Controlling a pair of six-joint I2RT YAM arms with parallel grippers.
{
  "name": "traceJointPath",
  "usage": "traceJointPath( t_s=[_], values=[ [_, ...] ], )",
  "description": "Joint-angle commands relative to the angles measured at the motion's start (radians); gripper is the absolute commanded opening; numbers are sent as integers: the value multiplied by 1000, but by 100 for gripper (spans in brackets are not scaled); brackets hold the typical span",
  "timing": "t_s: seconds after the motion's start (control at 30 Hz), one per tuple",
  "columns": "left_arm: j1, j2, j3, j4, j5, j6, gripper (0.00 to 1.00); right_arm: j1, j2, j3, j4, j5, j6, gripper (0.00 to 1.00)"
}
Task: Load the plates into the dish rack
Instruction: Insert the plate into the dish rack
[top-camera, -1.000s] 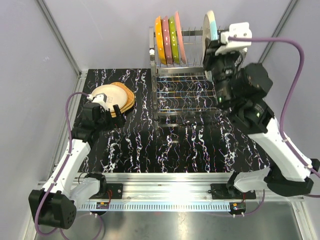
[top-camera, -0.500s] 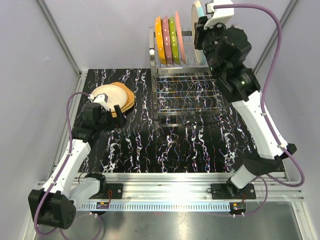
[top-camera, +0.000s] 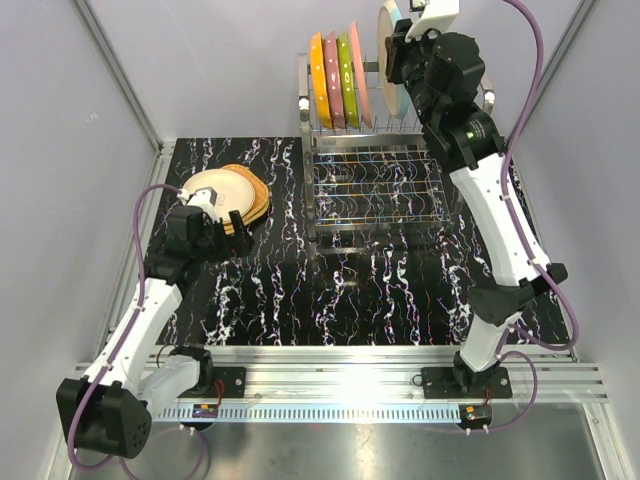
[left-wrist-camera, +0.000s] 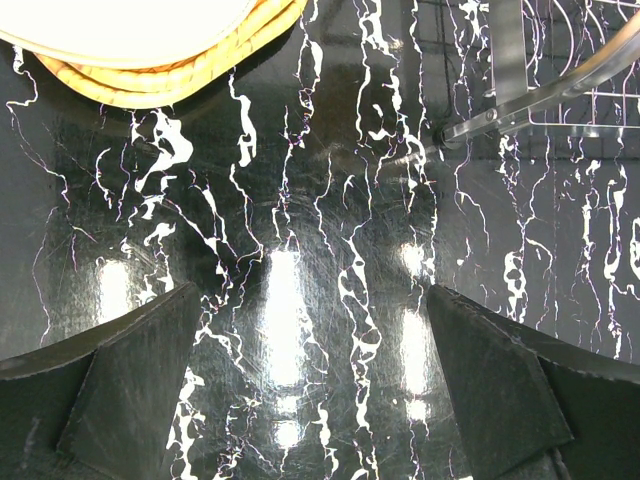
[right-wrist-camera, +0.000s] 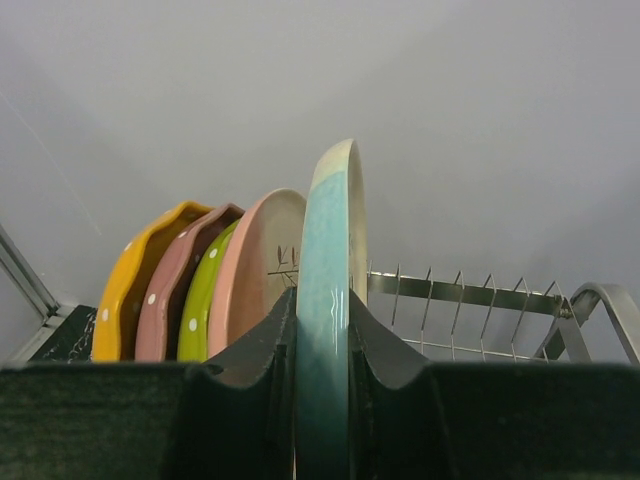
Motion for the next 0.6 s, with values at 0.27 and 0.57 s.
traceJointPath(
  t_s=[0.27,0.57],
  values=[
    [-4,14,3,30,20,9,99,-37,99,222,129,-86,28,0],
    [-5,20,5,33,28,9,99,-51,142,259,145,-81,54,0]
  ],
)
